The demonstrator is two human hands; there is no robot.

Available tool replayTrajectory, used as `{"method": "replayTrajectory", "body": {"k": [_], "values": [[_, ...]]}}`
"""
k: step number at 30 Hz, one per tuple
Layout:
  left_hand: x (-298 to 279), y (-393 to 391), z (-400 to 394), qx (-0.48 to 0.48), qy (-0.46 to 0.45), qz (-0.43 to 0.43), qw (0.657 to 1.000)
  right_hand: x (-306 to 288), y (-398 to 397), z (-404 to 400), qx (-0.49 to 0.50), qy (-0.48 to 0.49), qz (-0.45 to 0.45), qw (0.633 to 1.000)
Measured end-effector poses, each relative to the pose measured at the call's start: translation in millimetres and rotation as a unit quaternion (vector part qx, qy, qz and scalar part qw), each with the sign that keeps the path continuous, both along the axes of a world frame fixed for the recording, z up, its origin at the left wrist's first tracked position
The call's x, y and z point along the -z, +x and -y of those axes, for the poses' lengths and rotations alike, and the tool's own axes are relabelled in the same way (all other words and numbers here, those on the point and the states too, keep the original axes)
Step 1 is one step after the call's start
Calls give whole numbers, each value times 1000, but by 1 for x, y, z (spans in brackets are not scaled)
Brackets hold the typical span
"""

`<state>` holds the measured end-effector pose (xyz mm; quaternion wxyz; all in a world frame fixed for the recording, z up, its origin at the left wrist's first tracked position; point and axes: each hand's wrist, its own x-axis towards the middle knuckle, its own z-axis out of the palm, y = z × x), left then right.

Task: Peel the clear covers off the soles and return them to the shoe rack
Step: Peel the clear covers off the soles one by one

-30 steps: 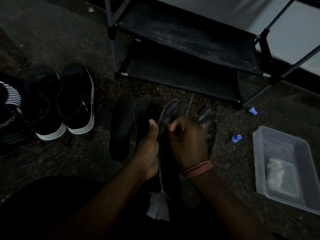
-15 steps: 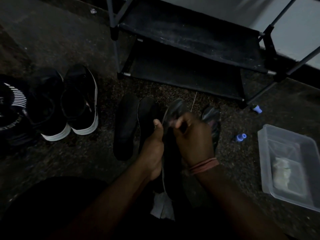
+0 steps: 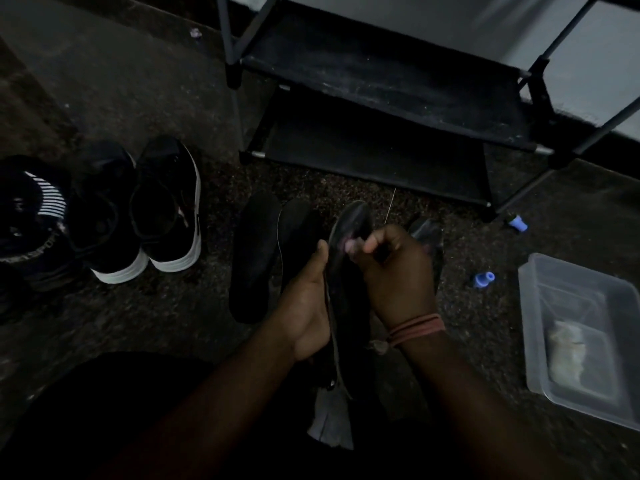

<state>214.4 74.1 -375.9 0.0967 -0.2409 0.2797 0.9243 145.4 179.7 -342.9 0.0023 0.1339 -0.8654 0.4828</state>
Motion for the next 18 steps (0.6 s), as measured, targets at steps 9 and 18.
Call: {"method": "replayTrajectory", "body": {"k": [9,18], "values": [[-2,-5,9,-27,23,-8,999,7,2,5,-101,32,97,990],[7,-9,20,-65,19,38,997,-12,31,18,-254,169,-16,952]]}}
